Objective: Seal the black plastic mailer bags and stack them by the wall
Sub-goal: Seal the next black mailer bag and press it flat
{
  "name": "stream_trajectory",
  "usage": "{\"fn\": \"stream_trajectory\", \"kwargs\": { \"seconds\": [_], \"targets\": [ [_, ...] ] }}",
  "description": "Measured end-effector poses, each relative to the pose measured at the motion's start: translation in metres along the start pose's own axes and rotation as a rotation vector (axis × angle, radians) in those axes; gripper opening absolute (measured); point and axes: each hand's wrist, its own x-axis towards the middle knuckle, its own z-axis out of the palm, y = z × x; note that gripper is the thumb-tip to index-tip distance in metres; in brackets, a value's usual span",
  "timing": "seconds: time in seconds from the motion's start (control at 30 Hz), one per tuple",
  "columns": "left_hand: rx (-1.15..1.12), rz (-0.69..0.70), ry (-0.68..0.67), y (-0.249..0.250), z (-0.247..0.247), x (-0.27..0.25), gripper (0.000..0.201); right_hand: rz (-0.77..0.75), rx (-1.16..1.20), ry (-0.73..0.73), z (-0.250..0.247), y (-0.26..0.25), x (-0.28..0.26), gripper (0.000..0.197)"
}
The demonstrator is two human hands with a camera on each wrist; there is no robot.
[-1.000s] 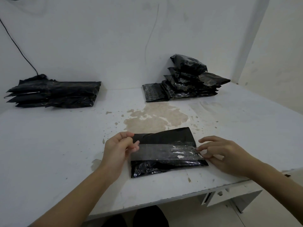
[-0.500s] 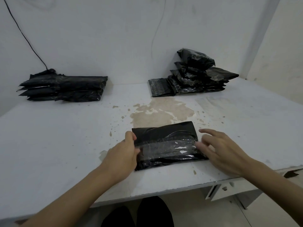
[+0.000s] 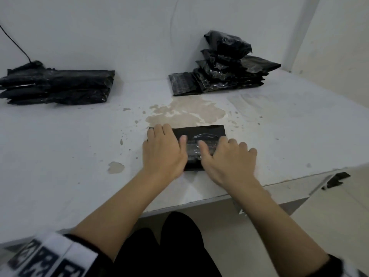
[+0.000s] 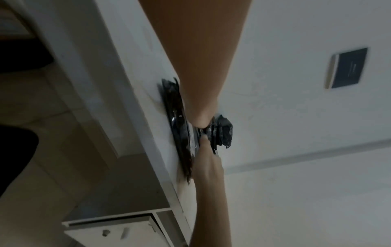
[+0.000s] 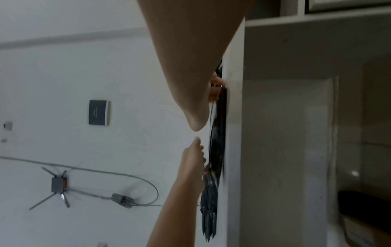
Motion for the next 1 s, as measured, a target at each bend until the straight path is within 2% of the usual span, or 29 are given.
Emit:
{"fn": "stream_trajectory", "kwargs": {
  "seconds": [0.07, 0.1, 0.23, 0.3, 0.37, 0.43, 0.53, 0.57, 0.6, 0.7, 0.83, 0.9, 1.0],
  "targets": [
    [0.122, -0.096, -0.064, 0.002, 0.016, -0.004, 0.039, 0.063, -0.046, -0.012, 0.007, -0.012, 0.001, 0.077],
    [0.140, -0.110, -0.062, -0.002, 0.023, -0.007, 0.039, 0.078, -0.045, -0.009, 0.011, -0.014, 0.000, 0.078],
    [0.079, -0.085, 0.094, -0.009, 0.033, -0.013, 0.037, 0.105, 0.024, 0.039, 0.018, -0.002, -0.001, 0.053],
    [0.036, -0.128, 0.037, -0.010, 0.032, -0.012, 0.036, 0.103, 0.040, 0.064, 0.016, 0.004, 0.001, 0.038],
    [0.016, -0.180, 0.002, -0.014, 0.033, -0.011, 0.036, 0.104, 0.047, 0.059, 0.016, 0.006, 0.006, 0.032],
    [0.006, -0.185, 0.034, -0.015, 0.034, -0.012, 0.035, 0.134, 0.081, 0.048, 0.014, -0.003, 0.007, 0.039],
    [0.010, -0.175, 0.076, -0.012, 0.038, -0.014, 0.034, 0.173, 0.024, 0.055, 0.022, -0.020, 0.005, 0.071],
    [0.013, -0.157, 0.095, -0.011, 0.038, -0.014, 0.034, 0.172, 0.007, 0.082, 0.027, -0.023, 0.005, 0.075],
    [0.024, -0.151, 0.109, -0.011, 0.036, -0.014, 0.034, 0.165, 0.017, 0.131, 0.032, -0.024, 0.006, 0.074],
    [0.045, -0.171, 0.015, -0.013, 0.033, -0.014, 0.039, 0.098, 0.108, 0.299, 0.035, -0.020, 0.007, 0.056],
    [0.024, -0.197, -0.011, -0.012, 0.029, -0.014, 0.041, 0.068, 0.146, 0.269, 0.038, -0.018, 0.012, 0.037],
    [-0.006, -0.240, -0.056, -0.011, 0.028, -0.015, 0.051, 0.063, 0.134, 0.313, 0.037, -0.017, 0.008, 0.043],
    [0.062, -0.268, -0.083, -0.009, 0.027, -0.015, 0.069, 0.095, 0.052, 0.173, 0.038, -0.015, 0.003, 0.067]
  ]
}}
